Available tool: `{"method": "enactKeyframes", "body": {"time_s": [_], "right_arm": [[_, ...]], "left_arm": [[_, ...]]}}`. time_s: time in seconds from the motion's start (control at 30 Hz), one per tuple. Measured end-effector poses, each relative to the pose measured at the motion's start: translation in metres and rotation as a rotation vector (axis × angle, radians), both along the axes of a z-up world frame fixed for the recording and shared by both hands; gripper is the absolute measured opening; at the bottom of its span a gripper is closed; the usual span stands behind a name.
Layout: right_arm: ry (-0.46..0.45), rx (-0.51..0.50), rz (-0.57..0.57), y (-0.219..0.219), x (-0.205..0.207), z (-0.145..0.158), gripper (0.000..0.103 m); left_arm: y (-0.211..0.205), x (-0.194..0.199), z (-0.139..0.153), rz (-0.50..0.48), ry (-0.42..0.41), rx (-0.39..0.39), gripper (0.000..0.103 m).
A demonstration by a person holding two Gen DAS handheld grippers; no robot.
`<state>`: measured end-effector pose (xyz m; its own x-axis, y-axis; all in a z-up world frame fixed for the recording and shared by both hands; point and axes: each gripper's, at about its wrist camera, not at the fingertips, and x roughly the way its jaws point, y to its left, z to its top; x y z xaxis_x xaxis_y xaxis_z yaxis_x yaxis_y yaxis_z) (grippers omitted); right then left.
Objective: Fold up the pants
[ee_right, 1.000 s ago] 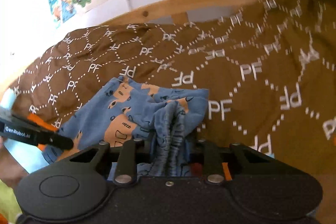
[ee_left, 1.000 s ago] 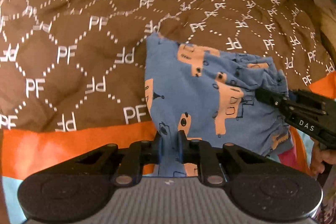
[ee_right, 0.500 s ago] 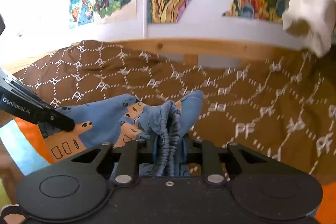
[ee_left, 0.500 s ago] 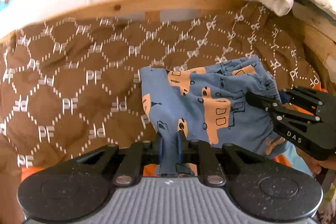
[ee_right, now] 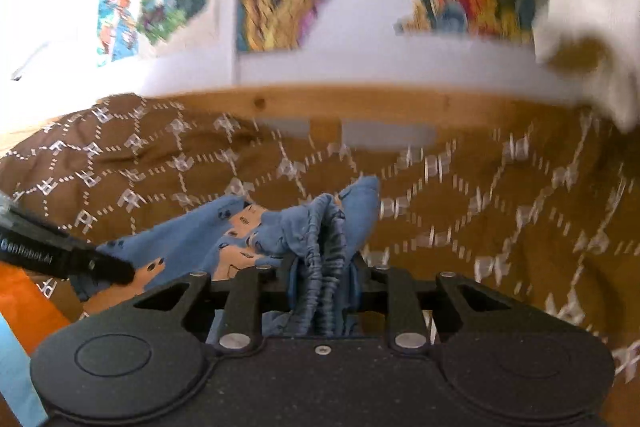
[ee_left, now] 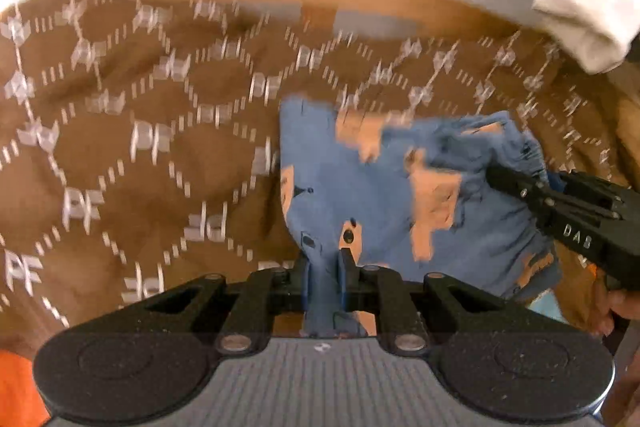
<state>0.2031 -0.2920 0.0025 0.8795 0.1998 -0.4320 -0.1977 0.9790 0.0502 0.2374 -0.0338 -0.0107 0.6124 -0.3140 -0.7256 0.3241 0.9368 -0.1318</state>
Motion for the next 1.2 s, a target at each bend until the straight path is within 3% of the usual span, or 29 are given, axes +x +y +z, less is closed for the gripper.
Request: {"method": "enactKeyframes", "body": {"time_s": [0.1,0.27,0.33,0.37,0.4,0.47,0.6,0.67,0.9,1.2], "right_arm": [[0.050,0.043,-0.029,-0.010,0.004,-0.013,0.041],[0.034,0.057,-0.066,-0.017,-0.004,-0.013,0.058],[0.025,0.061,-0.076,-0.019,-0.008,-0.008,0.067],[0.019,0.064,-0.085,-0.019,-0.010,-0.006,0.074],[0.013,0.067,-0.094,-0.020,-0.013,-0.003,0.079],[0.000,0.069,-0.106,-0.021,-0.021,0.004,0.085],[-0.040,0.051,-0.129,-0.018,-0.050,0.021,0.101],[-0.061,0.054,-0.141,-0.017,-0.069,0.029,0.102],[-0.087,0.056,-0.194,-0.012,-0.120,0.049,0.102],[-0.072,0.008,-0.238,0.002,-0.180,0.048,0.102]], "left_arm": [[0.008,0.000,-0.007,0.010,0.027,-0.007,0.016],[0.012,-0.009,-0.001,0.011,-0.017,0.044,0.018],[0.014,-0.013,0.002,0.015,-0.026,0.049,0.024],[0.015,-0.015,0.004,0.017,-0.026,0.042,0.034],[0.015,-0.015,0.006,0.021,-0.028,0.038,0.052],[0.017,-0.023,0.011,0.044,-0.054,0.029,0.072],[0.015,-0.041,0.024,0.063,-0.122,0.022,0.097],[0.013,-0.053,0.030,0.067,-0.164,0.027,0.102],[-0.005,-0.091,0.037,0.005,-0.262,0.101,0.103],[-0.003,-0.135,0.026,0.007,-0.273,0.084,0.103]]}}
